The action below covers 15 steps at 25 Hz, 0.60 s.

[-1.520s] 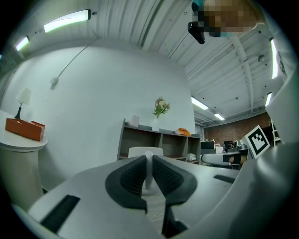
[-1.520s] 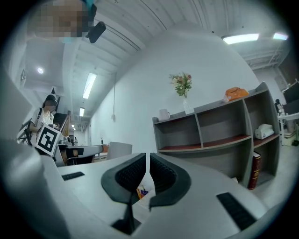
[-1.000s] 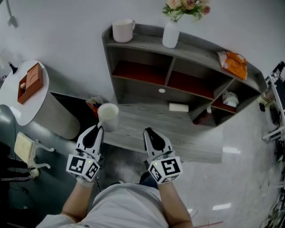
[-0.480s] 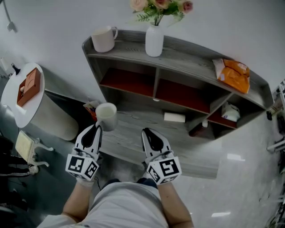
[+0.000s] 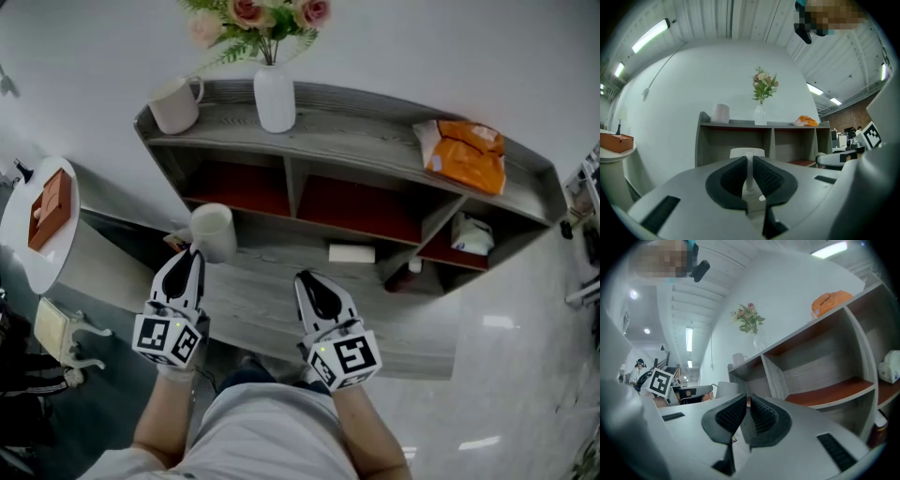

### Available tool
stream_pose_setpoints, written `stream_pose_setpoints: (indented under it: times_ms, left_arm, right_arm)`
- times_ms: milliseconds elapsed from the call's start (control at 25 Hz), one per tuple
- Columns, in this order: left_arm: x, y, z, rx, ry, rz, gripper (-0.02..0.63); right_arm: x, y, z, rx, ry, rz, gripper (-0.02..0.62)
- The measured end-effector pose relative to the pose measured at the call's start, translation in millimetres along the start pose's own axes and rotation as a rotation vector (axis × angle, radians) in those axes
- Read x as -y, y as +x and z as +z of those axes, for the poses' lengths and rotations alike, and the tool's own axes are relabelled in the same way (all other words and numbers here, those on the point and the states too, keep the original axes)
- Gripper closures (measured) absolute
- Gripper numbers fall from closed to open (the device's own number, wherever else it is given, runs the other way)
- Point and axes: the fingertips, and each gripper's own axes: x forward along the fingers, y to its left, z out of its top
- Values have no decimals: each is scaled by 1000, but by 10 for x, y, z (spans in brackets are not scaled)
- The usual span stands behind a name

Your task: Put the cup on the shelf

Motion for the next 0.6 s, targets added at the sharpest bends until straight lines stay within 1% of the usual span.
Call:
stream_pose_setpoints:
  times_ms: [280, 480, 600]
  left_arm:
    - [-223, 514, 48, 11, 0, -42, 556]
    - [-396, 904, -23, -3, -12, -115, 555]
    - [-472, 1083, -67, -3, -12, -144, 556]
  right_arm:
    - [237, 76, 84, 13, -4, -106, 560]
    - [357, 147, 132, 21, -17, -208, 560]
    - [402, 190, 136, 20, -28, -253, 560]
